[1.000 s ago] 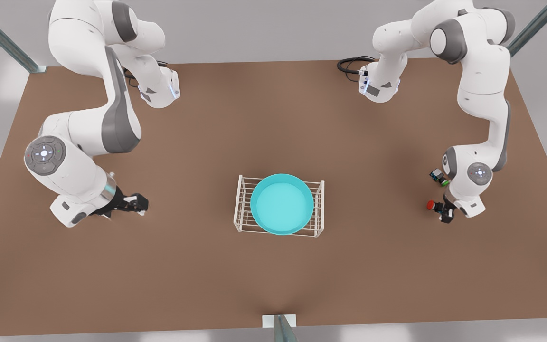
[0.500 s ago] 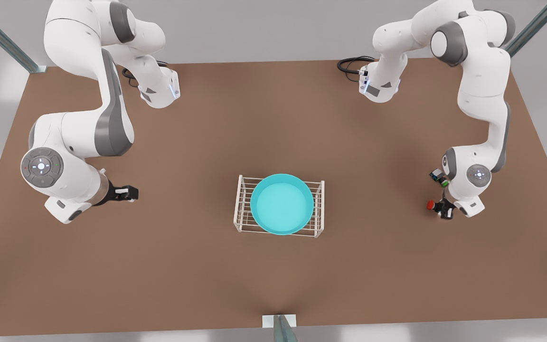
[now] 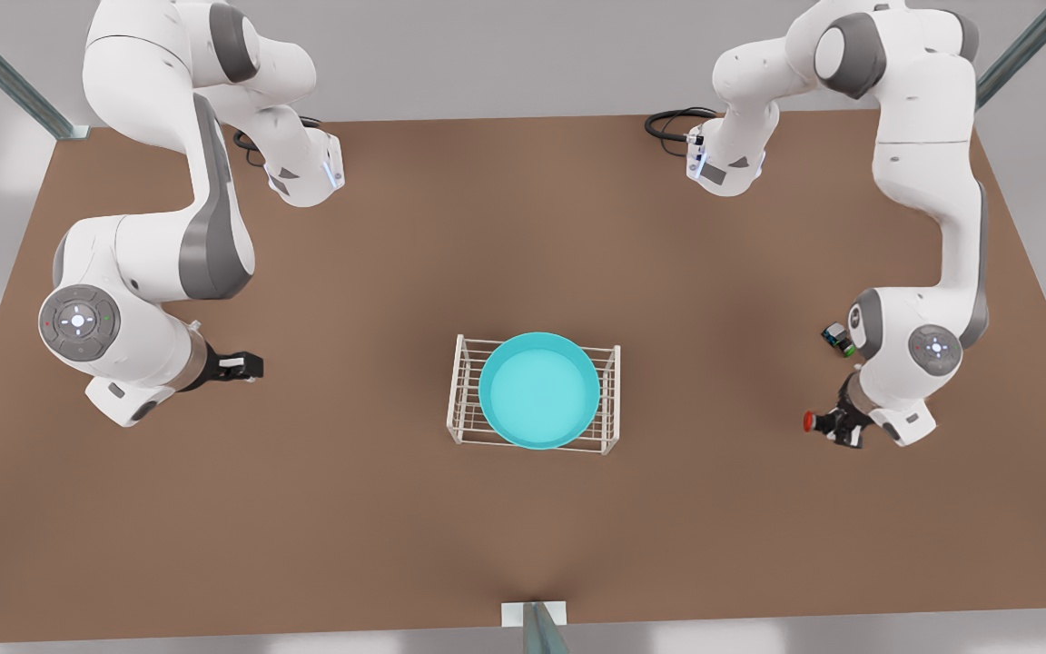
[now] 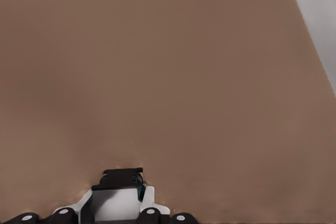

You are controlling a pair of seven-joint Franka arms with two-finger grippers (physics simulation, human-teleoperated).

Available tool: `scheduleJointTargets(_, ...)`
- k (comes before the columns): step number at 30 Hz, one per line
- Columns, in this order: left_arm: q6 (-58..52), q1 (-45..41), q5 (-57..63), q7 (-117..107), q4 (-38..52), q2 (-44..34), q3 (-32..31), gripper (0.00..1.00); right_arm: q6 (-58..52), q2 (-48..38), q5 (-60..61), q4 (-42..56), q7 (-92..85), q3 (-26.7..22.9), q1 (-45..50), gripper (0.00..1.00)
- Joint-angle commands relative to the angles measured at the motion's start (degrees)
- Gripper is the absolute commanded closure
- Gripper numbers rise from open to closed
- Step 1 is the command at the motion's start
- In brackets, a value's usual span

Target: Place the plate on the shelf with right arm and place the red button switch in the plate with left arm

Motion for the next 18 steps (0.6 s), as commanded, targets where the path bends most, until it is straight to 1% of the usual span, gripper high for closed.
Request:
scheduleJointTargets(1, -15.79, -0.1, -3.4, -10.53, 3.26, -1.02, -4.89, 0.56, -0.4, -0.08, 0.03, 0.03, -0.75, -0.2, 0.0, 0.0)
scheduleJointTargets(5, -18.69, -0.1, -6.03, -23.8, 4.85, -4.27, -15.35, 0.56, -0.48, -0.08, 0.03, 0.11, -0.75, -0.46, -0.09, 0.0)
scheduleJointTargets(6, -19.22, -0.1, -6.12, -28.11, 5.02, -4.63, -18.25, 0.56, -0.48, -0.08, 0.03, 0.11, -0.75, -0.46, 0.0, 0.0)
scheduleJointTargets(7, -19.22, -0.19, -6.12, -30.3, 5.72, -4.54, -19.74, 0.56, -0.57, -0.08, 0.03, 0.03, -0.84, -0.46, -0.09, 0.0)
scheduleJointTargets(9, -19.13, -0.98, -5.95, -38.91, 6.6, -4.45, -25.46, 0.56, -0.83, -0.08, -0.06, 0.11, -0.84, -0.55, -0.09, 0.0)
scheduleJointTargets(12, -15.09, -9.24, -5.51, -48.76, 8.26, -3.66, -25.55, 0.56, -0.83, -0.08, -0.06, 0.11, -0.84, -0.72, -0.18, 0.0)
scheduleJointTargets(14, -15.35, -10.3, -5.33, -50.52, 11.88, -3.57, -25.64, 0.56, -0.83, -0.08, -0.15, 0.11, -0.84, -0.55, -0.18, 0.0)
scheduleJointTargets(15, -14.21, -12.4, -5.16, -50.61, 12.66, -3.4, -25.64, 0.56, -0.83, -0.08, -0.06, 0.11, -0.84, -0.64, -0.35, 0.0)
scheduleJointTargets(17, -7.2, -15.04, 0.19, -54.82, 13.37, 0.38, -25.46, 0.56, -0.83, -0.08, -0.06, 0.2, -0.84, -0.64, -0.53, 0.0)
scheduleJointTargets(18, -4.81, -16.97, 2.4, -55.53, 15.21, 3.19, -25.37, 0.56, -0.83, -0.08, -0.06, 0.2, -0.84, -0.64, -0.53, 0.0)
